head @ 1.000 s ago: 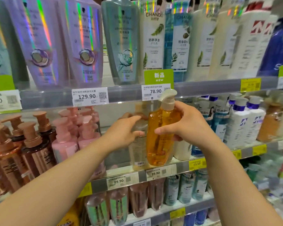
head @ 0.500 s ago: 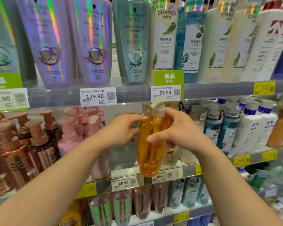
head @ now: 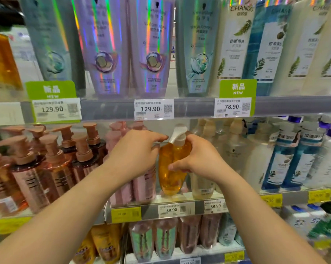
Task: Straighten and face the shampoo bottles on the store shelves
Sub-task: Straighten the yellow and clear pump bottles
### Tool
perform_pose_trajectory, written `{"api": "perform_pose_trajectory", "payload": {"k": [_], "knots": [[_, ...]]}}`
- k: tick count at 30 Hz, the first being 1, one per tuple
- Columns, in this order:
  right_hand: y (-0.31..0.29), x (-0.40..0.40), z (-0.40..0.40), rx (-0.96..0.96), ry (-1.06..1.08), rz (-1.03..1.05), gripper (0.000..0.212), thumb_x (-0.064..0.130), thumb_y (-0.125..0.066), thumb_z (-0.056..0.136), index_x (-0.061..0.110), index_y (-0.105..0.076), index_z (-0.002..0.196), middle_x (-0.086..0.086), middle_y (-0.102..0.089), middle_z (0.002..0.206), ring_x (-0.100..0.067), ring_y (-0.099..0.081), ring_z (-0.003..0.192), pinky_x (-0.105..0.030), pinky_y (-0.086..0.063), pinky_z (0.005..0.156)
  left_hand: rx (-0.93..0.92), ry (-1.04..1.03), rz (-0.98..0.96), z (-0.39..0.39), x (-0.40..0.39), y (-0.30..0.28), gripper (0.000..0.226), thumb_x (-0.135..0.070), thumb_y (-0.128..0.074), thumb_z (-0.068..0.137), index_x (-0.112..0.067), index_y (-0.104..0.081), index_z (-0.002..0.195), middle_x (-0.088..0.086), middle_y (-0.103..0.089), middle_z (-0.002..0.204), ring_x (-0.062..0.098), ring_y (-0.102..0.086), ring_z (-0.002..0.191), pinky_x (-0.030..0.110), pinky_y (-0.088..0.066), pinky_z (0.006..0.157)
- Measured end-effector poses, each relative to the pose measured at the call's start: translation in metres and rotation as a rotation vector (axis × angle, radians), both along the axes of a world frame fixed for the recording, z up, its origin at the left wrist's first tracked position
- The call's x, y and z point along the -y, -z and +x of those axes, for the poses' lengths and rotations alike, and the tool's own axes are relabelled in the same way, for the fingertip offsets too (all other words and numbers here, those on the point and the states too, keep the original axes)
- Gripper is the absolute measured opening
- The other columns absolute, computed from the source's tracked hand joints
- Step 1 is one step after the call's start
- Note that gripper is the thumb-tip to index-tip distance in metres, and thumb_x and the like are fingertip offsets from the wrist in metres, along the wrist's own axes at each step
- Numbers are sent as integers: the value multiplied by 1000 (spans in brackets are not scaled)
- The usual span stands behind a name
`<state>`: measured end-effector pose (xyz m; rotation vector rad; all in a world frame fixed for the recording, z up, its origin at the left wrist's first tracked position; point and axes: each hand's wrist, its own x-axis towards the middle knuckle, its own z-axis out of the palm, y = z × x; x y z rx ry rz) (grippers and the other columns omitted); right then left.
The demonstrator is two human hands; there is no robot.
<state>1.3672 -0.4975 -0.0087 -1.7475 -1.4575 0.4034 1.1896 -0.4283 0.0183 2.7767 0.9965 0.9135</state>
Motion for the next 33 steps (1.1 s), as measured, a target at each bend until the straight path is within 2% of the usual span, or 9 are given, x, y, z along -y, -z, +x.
{"api": "perform_pose_trajectory", "payload": {"k": [3,5,9,13,20,23,25,30,33], "knots": [[1,-7,-1,-6,35,-31,68,34,-96,57,24,-62,115,2,-73,81,-15,-70,55,-35,-60,55,-17,23,-19,0,1,5,39,-28,-61,88,-31,-64,127,1,-70,109,20,-61,104,31,-49,88],[-4,-11,-1,30,52,-34,59,36,-93,59,27,-64,110,2,-72,75,-14,-65,50,-29,-53,47,-35,41,-2,3,-1,7,39,-34,-63,88,-29,-64,127,1,-69,113,19,-60,107,31,-48,92],[-12,-17,-4,151,42,-106,55,37,-86,70,23,-60,116,1,-69,69,-16,-65,47,-35,-57,50,-84,11,37,10,-10,11,40,-41,-60,89,-25,-66,125,2,-69,119,22,-58,115,39,-49,94],[-8,-19,-5,224,69,-152,62,44,-80,78,17,-44,121,-4,-72,83,-18,-72,57,-45,-62,63,-101,6,65,12,-14,14,39,-43,-56,91,-26,-67,123,0,-70,117,22,-58,115,40,-51,91],[-1,-14,-10,379,156,-56,44,50,-72,83,22,-60,116,3,-68,97,-16,-67,85,-38,-58,77,-161,31,134,10,-12,10,36,-42,-50,93,-26,-68,120,2,-72,111,25,-61,108,42,-54,83],[5,-4,-11,341,189,-18,70,51,-70,85,24,-47,145,1,-63,134,-20,-69,100,-40,-56,90,-200,46,223,8,-2,8,35,-40,-45,95,-22,-67,117,3,-70,105,27,-63,97,42,-55,76],[6,9,-12,253,225,60,70,46,-72,87,24,-46,148,3,-54,145,-22,-69,104,-42,-55,94,-171,104,302,9,8,7,32,-37,-44,96,-21,-66,112,1,-68,99,25,-64,86,41,-55,69],[13,48,-6,17,315,247,34,31,-74,89,29,-67,122,12,-64,125,-7,-71,61,-30,-60,72,-179,311,286,27,28,8,32,-39,-41,96,-23,-66,110,-2,-64,98,23,-64,86,42,-54,70],[22,71,10,-88,376,256,29,31,-76,88,27,-70,115,14,-67,117,-7,-70,60,-25,-58,63,-198,357,253,49,35,16,34,-43,-47,94,-26,-65,117,-3,-65,104,20,-62,94,41,-54,74]]}}
